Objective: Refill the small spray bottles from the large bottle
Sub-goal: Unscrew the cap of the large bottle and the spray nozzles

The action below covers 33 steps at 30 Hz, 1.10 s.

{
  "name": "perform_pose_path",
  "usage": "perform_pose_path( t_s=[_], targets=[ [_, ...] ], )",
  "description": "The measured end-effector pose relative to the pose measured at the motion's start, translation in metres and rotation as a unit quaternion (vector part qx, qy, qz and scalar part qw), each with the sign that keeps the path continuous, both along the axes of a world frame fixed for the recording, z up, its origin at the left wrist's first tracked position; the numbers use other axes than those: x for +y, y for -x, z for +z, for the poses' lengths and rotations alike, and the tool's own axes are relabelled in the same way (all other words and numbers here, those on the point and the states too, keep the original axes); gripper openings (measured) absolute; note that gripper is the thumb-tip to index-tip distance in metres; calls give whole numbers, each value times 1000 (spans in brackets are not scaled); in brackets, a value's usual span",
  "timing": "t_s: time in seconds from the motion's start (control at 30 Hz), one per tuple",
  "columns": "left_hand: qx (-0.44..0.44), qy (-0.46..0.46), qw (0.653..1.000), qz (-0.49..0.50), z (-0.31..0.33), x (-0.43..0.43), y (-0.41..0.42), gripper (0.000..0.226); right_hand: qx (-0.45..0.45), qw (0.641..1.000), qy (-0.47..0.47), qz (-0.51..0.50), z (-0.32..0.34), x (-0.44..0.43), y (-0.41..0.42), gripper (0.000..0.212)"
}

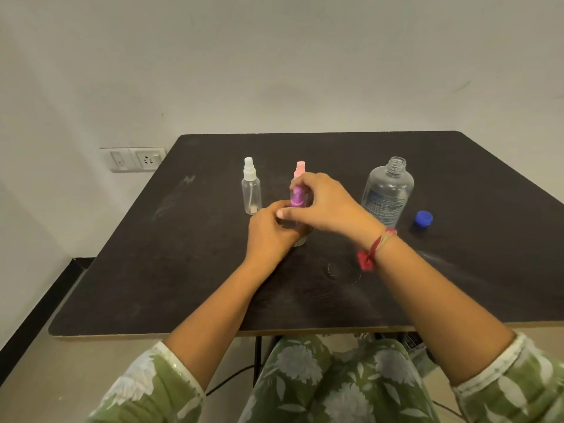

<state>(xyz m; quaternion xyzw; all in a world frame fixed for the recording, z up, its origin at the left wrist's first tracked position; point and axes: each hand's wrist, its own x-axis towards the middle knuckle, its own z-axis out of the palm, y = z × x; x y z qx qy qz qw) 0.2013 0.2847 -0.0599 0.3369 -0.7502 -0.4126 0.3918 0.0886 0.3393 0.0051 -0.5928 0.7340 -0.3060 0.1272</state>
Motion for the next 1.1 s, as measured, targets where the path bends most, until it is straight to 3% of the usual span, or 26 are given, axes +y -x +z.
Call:
perform_pose_path(
  t_s=[0.07,0.13,0.2,0.3,0.4,0.5,0.6,0.7,0.8,0.9,1.0,1.1],
  targets=[
    [0,-1,1000,1,-1,0,0,28,36,997,54,-38,-3,0,-7,39],
    [3,-10,1000,-1,-1,-1,0,26,16,996,83,-42,-5,0,-10,33],
    [9,-19,1000,-10,-1,-1,0,29,-73,995,73,-11,-4,1,-8,37],
    [25,-25,999,-23,1,0,-1,35,-233,971,16,46,-1,4,-3,64],
    [14,-14,1000,-18,0,0,-1,33,-159,987,35,7,-6,4,-3,71],
    [11,-7,1000,-10,-1,-1,-1,31,-62,992,103,-33,-15,5,-5,64],
    [14,-15,1000,-10,-1,1,-1,32,-106,990,97,-15,-18,5,-5,55],
    [10,-6,1000,-9,-2,0,-1,34,-194,979,52,21,-14,5,-1,67],
    [9,-11,1000,-7,-3,-1,-1,34,-149,988,40,5,-17,5,-3,67],
    [9,-13,1000,-6,-2,0,-2,34,-78,990,101,-55,-26,2,-8,54],
    [16,-21,1000,-7,-2,1,-2,34,-98,982,144,-66,-28,2,-10,41],
    [18,-21,1000,-9,-2,1,-1,34,-147,980,128,-43,-23,5,-9,41]
  ],
)
